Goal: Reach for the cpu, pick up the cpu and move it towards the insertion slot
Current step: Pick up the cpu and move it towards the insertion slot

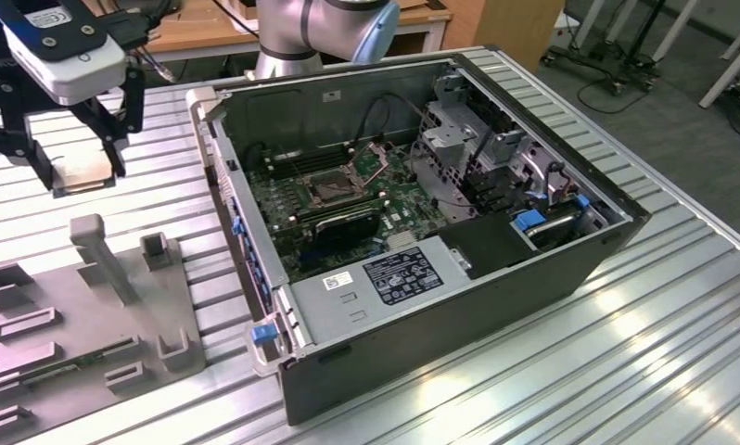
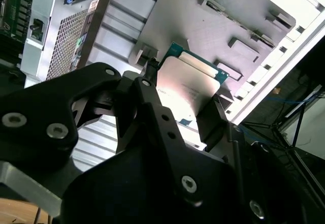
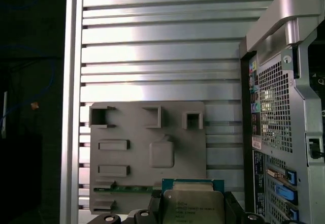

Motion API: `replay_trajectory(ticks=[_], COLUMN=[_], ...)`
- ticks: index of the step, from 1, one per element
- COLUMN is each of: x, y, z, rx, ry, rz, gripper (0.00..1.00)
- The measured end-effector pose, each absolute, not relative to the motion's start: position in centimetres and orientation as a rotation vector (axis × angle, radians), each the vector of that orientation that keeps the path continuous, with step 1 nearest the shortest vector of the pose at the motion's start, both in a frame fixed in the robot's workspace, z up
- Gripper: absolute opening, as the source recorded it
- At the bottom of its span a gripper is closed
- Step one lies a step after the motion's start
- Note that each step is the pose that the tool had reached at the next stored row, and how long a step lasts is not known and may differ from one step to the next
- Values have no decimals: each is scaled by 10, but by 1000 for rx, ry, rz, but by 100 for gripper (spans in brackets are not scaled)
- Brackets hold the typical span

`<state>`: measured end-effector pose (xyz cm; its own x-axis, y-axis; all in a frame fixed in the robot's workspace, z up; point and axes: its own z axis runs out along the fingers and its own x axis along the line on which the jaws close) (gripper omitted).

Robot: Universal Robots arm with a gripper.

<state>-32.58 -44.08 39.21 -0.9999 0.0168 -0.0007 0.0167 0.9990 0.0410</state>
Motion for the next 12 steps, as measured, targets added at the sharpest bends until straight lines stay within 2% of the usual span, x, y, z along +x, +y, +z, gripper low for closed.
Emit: replay_trajectory(ticks=[12], x=[-316], y=[-441], z=[392], rx=[26], ry=[3140], rz=[64], gripper=[55])
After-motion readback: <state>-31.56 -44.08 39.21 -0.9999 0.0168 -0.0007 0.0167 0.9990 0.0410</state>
